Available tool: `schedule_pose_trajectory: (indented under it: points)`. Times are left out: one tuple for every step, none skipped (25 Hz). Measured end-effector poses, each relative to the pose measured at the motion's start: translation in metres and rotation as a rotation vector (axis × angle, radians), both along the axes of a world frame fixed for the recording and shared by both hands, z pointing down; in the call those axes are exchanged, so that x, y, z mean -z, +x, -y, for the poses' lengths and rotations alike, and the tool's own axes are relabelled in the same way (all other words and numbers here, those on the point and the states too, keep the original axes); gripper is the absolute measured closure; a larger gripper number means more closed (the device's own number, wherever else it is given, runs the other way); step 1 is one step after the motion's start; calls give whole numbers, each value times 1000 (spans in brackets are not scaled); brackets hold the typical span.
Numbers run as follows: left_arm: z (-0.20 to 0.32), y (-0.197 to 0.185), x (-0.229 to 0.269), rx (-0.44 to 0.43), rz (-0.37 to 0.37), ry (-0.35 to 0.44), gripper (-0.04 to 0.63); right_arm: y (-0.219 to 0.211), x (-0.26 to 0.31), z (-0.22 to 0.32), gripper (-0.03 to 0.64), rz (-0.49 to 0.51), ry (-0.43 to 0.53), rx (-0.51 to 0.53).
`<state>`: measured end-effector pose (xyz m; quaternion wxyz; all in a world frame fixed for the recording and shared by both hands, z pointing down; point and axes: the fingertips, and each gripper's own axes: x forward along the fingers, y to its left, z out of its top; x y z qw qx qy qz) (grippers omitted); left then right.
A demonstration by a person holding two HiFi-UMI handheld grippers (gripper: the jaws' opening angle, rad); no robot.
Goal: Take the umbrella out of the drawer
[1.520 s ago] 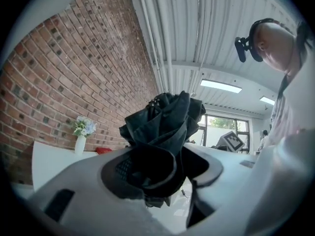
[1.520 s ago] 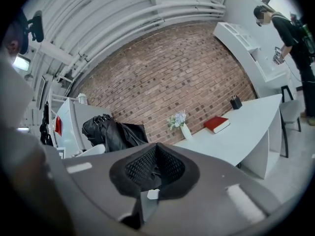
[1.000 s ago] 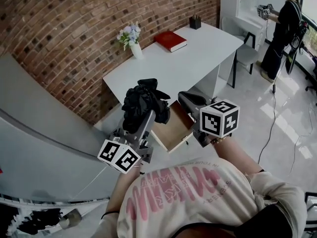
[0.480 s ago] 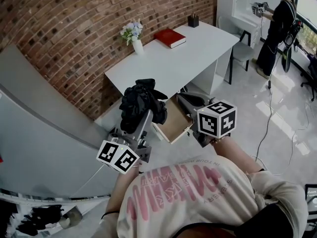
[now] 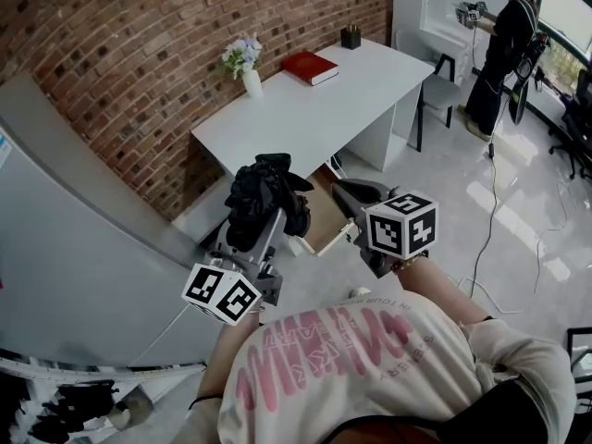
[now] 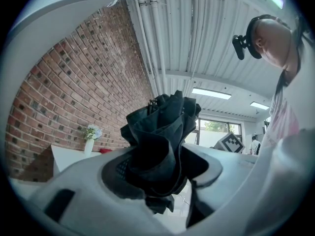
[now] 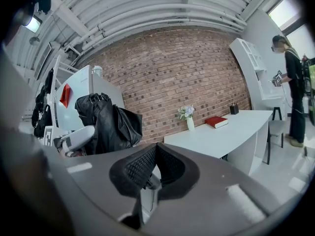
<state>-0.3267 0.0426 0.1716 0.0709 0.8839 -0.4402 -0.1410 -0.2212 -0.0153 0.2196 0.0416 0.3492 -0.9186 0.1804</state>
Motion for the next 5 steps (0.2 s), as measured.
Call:
schedule_pose_trajectory:
  points:
    - [-4, -1, -1, -2, 0, -2, 373, -1, -2, -3, 609, -2, -4, -4]
    - [-7, -2, -1, -4, -1, -4, 373, -1, -4, -7, 609, -4, -9, -7]
    - [-11, -4, -2, -6, -1, -6, 373, -2, -6, -10, 609, -6, -14, -10]
    - [-14, -5, -3, -8, -2, -7, 373, -4, -8, -13, 609, -7, -18, -13]
    - [-17, -7, -3, -9, -2, -8, 373, -5, -11, -16, 609, -9, -22, -16]
